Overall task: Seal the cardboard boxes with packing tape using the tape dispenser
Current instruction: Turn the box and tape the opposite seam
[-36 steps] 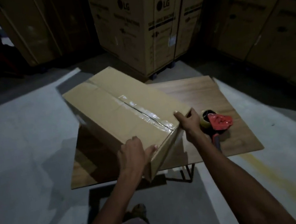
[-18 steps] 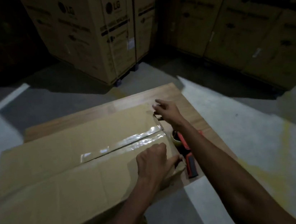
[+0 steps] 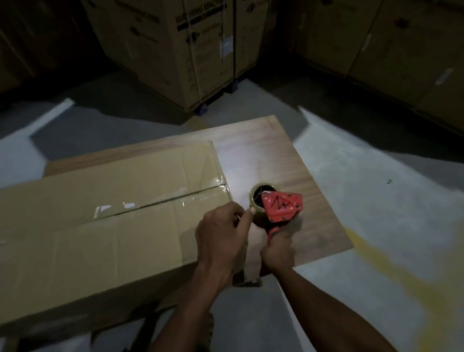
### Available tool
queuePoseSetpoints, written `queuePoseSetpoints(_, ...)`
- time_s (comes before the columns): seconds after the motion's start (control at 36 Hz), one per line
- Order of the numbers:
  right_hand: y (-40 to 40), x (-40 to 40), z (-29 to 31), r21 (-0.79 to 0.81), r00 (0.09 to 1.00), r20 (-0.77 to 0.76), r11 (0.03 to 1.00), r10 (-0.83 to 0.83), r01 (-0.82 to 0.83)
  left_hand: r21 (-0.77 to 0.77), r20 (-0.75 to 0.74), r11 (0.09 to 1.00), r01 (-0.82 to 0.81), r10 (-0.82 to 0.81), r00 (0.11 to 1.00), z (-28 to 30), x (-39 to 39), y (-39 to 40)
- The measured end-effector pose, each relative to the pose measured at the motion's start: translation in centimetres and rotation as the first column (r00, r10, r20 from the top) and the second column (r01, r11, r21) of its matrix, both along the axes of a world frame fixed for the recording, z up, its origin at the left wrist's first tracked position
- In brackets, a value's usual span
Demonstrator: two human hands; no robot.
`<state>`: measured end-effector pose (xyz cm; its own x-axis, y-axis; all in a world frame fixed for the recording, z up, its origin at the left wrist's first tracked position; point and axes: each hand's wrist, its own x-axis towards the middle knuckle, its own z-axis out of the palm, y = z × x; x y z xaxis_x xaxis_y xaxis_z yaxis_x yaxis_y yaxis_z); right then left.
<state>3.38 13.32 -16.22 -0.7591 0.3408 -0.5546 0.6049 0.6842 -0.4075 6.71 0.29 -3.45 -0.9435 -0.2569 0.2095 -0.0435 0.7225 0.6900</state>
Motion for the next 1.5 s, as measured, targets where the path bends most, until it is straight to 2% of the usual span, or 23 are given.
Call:
queuePoseSetpoints(0.11, 1.6, -0.9, 1.6, 0.010, 0.994, -0.049, 0.995, 0.102, -0.101, 0.124, 0.012, 0.991, -0.046, 0.045, 0.999, 0.0, 0.5, 0.3)
queuePoseSetpoints(0.17, 2.7, -1.0, 2.6, -0.039, 0.990, -0.129, 0.998, 0.049, -0.055, 0.201, 0.016, 0.977, -0.065, 0.063, 0.998, 0.0, 0.3, 0.2)
queuePoseSetpoints(0.22, 3.6, -0.8, 3.7, -0.146, 0.980, -0.195, 0.989, -0.044, 0.016, 0.272, 0.030, 0.958, -0.090, 0.085, 0.996, 0.2, -0.4, -0.1)
queuePoseSetpoints(0.31, 4.3, 0.0, 5.3, -0.310, 0.944, -0.318, 0.950, -0.085, -0.019, 0.428, 0.085, 0.897, -0.111, 0.082, 0.993, 0.6, -2.0, -0.4)
queuePoseSetpoints(0.33, 4.2, 0.4, 5.8, -0.398, 0.922, -0.365, 0.917, -0.125, -0.034, 0.469, 0.123, 0.874, -0.130, 0.081, 0.989, 0.7, -2.6, -0.5)
queuePoseSetpoints(0.39, 3.9, 1.1, 7.9, -0.614, 0.872, -0.431, 0.783, -0.232, -0.095, 0.554, 0.238, 0.811, -0.187, 0.061, 0.969, 1.2, -4.4, -0.8)
queuePoseSetpoints(0.44, 3.8, 1.6, 10.3, -0.735, 0.838, -0.481, 0.641, -0.259, -0.223, 0.654, 0.394, 0.708, -0.267, -0.017, 0.919, 2.2, -6.6, -1.0)
queuePoseSetpoints(0.5, 3.9, 1.5, 12.6, -0.735, 0.817, -0.547, 0.572, -0.184, -0.363, 0.759, 0.502, 0.569, -0.317, -0.200, 0.842, 3.4, -8.7, -1.4)
queuePoseSetpoints(0.58, 3.9, 0.6, 14.8, -0.717, 0.835, -0.547, 0.550, -0.063, -0.429, 0.890, 0.436, 0.373, -0.262, -0.532, 0.726, 5.2, -10.7, -2.7)
queuePoseSetpoints(0.67, 3.0, 0.1, 15.2, -0.643, 0.806, -0.592, 0.614, -0.017, -0.459, 0.934, 0.356, 0.270, -0.235, -0.649, 0.672, 6.5, -12.0, -4.3)
queuePoseSetpoints(0.72, 2.0, 0.2, 15.0, -0.599, 0.777, -0.628, 0.662, -0.041, -0.450, 0.938, 0.343, 0.274, -0.210, -0.662, 0.666, 7.3, -12.6, -5.4)
queuePoseSetpoints(0.83, 0.3, -0.3, 15.0, -0.572, 0.745, -0.651, 0.740, -0.146, -0.354, 0.921, 0.354, 0.372, -0.118, -0.671, 0.652, 8.7, -13.5, -7.7)
queuePoseSetpoints(0.92, -0.8, -0.7, 15.4, -0.579, 0.766, -0.620, 0.757, -0.169, -0.302, 0.908, 0.359, 0.415, -0.062, -0.689, 0.629, 9.2, -14.4, -9.0)
queuePoseSetpoints(1.08, -3.1, -1.5, 15.6, -0.595, 0.774, -0.594, 0.768, -0.221, -0.238, 0.923, 0.352, 0.375, -0.088, -0.728, 0.588, 8.5, -16.5, -10.8)
queuePoseSetpoints(1.17, -3.8, -1.4, 15.5, -0.626, 0.772, -0.581, 0.748, -0.258, -0.221, 0.944, 0.327, 0.296, -0.147, -0.765, 0.555, 7.5, -17.4, -11.2)
queuePoseSetpoints(1.28, -4.5, -1.1, 15.2, -0.641, 0.755, -0.595, 0.729, -0.277, -0.238, 0.953, 0.303, 0.227, -0.203, -0.762, 0.572, 6.8, -18.2, -11.5)
queuePoseSetpoints(1.44, -5.5, -1.1, 15.3, -0.639, 0.751, -0.598, 0.733, -0.281, -0.234, 0.956, 0.294, 0.242, -0.167, -0.765, 0.573, 6.8, -18.4, -12.2)
queuePoseSetpoints(1.5, -5.5, -1.3, 15.1, -0.632, 0.754, -0.591, 0.746, -0.286, -0.212, 0.939, 0.334, 0.314, -0.140, -0.739, 0.585, 6.9, -18.4, -12.3)
